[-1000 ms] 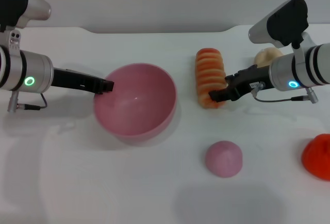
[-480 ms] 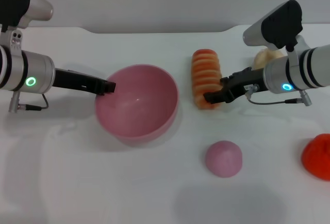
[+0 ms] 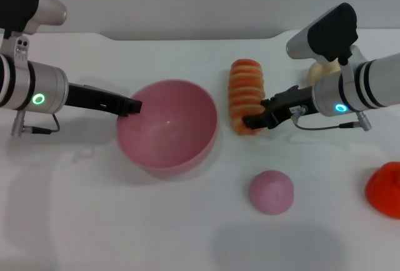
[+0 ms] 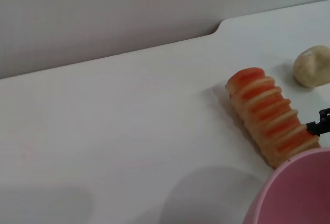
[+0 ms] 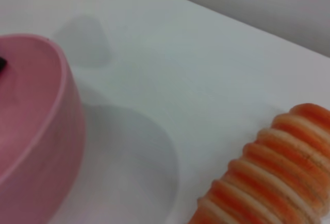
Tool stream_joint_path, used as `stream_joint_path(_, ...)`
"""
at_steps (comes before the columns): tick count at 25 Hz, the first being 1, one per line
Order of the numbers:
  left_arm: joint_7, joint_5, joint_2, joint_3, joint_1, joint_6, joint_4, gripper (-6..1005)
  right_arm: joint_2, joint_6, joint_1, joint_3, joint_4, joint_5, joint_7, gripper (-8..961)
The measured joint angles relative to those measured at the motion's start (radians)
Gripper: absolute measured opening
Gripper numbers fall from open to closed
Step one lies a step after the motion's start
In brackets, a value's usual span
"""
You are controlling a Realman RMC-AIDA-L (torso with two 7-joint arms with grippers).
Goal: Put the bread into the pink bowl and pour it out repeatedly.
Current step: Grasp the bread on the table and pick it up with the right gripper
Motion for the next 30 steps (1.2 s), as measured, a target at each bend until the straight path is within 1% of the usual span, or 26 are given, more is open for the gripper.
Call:
stream_joint_path(1, 0.000, 0.000, 0.000, 0.000, 0.000, 0.002, 0.000, 48, 0.000, 0.000, 0.000, -0.004, 0.001, 0.000, 0.000, 686)
stream_joint_path(7, 0.000, 0.000, 0.000, 0.000, 0.001, 0.011, 0.000, 47, 0.001, 0.000, -0.002, -0.014, 0.001, 0.000, 0.001, 517)
stream_joint_path(16, 0.000, 0.000, 0.000, 0.000, 0.002, 0.011, 0.000, 47, 0.002, 0.010, -0.017, -0.023, -0.008, 0.000, -0.007, 444)
stream_joint_path(30, 0.000, 0.000, 0.000, 0.000, 0.000, 0.011, 0.002, 47, 0.002, 0.021, -0.020, -0.029, -0.013, 0.002, -0.016, 320)
